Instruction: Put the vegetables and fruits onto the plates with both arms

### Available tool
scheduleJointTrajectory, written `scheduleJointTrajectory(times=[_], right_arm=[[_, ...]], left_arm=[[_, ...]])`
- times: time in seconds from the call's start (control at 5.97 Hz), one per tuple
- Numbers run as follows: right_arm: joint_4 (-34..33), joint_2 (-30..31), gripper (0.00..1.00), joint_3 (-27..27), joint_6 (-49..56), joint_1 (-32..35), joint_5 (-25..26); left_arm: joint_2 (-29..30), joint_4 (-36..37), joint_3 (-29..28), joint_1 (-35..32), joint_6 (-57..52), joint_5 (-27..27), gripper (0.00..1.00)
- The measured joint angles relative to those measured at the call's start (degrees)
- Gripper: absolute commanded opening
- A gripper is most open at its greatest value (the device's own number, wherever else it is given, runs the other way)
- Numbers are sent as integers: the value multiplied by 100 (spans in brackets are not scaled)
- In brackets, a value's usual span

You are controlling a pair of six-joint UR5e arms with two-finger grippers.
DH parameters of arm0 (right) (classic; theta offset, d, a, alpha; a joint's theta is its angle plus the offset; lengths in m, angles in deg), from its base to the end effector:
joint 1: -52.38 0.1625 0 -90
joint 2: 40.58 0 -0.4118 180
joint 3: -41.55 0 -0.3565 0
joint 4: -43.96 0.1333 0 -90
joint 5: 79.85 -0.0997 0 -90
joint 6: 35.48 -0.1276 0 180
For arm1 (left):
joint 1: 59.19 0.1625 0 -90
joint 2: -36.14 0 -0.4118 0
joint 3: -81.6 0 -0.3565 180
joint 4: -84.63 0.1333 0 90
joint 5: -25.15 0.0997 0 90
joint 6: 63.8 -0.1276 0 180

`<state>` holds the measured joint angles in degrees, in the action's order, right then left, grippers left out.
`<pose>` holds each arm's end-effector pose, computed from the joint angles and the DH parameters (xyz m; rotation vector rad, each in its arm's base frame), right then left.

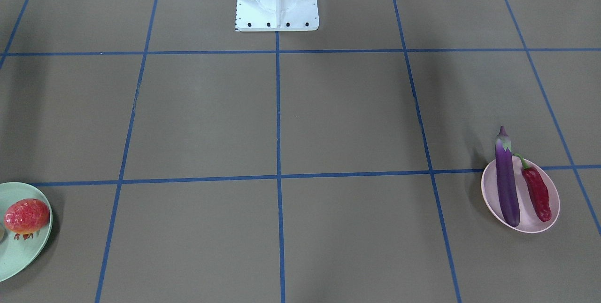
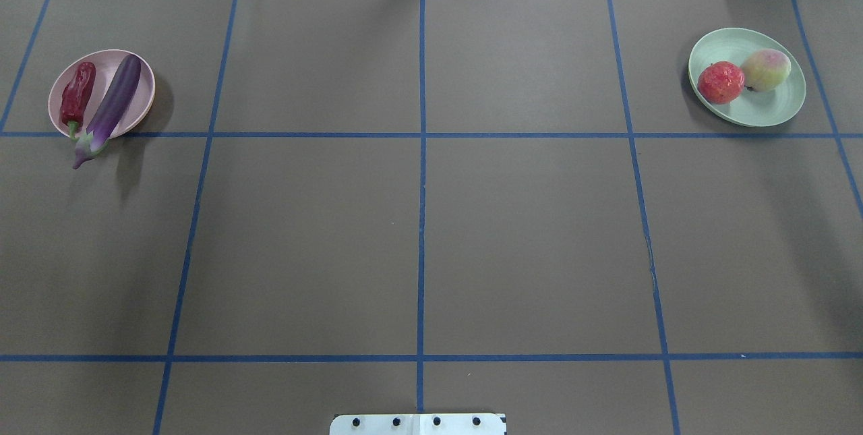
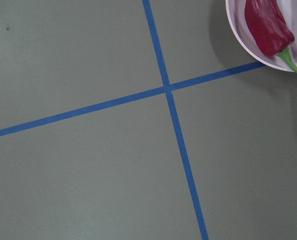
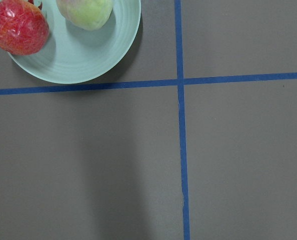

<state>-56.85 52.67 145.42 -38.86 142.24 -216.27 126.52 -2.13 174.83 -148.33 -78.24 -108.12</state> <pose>0.0398 -0.4266 0.5962 -0.0280 -0.8098 0.0548 -0.0389 -0.4595 0.6441 0.0957 0.7514 0.2566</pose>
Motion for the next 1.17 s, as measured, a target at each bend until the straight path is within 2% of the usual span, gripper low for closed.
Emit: scheduleJointTrajectory(times=[0.84, 1.17], right_arm=[[6, 1, 100, -10, 4, -3, 20], [13, 5, 100, -193, 125, -3, 25]], left_arm=[[-20, -60, -18, 11, -1, -4, 100], [-18, -61, -25, 11, -19, 4, 100]])
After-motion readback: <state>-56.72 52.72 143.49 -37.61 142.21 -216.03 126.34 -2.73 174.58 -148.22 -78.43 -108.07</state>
